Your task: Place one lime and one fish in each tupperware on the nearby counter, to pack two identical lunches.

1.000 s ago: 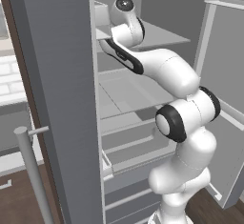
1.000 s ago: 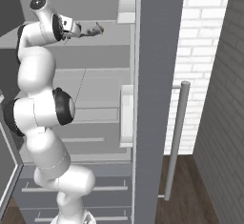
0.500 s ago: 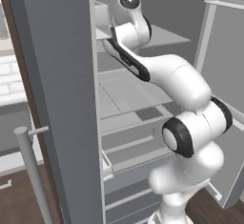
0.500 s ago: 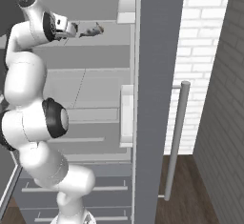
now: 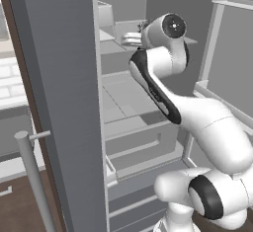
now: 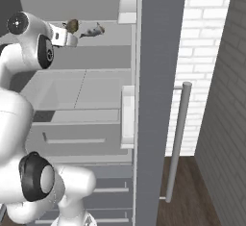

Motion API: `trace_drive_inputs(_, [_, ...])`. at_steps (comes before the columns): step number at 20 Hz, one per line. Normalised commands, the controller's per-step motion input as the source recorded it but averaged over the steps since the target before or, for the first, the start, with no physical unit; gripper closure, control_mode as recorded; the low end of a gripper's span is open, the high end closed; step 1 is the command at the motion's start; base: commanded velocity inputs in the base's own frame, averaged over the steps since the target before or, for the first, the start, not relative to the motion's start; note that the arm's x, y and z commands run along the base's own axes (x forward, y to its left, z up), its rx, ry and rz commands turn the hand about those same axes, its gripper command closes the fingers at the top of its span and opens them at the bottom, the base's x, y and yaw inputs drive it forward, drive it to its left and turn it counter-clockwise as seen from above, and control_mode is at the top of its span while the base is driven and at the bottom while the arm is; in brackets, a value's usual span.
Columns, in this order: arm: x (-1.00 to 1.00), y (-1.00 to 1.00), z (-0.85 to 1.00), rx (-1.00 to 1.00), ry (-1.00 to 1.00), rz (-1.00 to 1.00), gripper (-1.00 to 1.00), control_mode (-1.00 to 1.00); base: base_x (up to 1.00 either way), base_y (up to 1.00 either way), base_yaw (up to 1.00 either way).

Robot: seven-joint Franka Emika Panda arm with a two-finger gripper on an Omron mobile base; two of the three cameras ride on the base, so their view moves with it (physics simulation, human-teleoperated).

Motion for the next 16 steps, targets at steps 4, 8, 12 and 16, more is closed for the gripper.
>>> trace_drive_inputs(4, [-1.0,-0.62,0.0,0.11,-0.34,0.0,1.0,-1.0,0.0,0.0,0.0])
trace_drive_inputs(8, [-1.0,-0.55,-0.43,0.01,-0.15,0.0,1.0,-1.0,0.0,0.0,0.0])
trace_drive_inputs(12, [-1.0,-0.47,-0.77,0.0,-0.06,0.0,1.0,-1.0,0.0,0.0,0.0])
trace_drive_inputs(16, [-1.0,-0.33,-0.85,0.0,-0.03,0.0,1.0,-1.0,0.0,0.0,0.0])
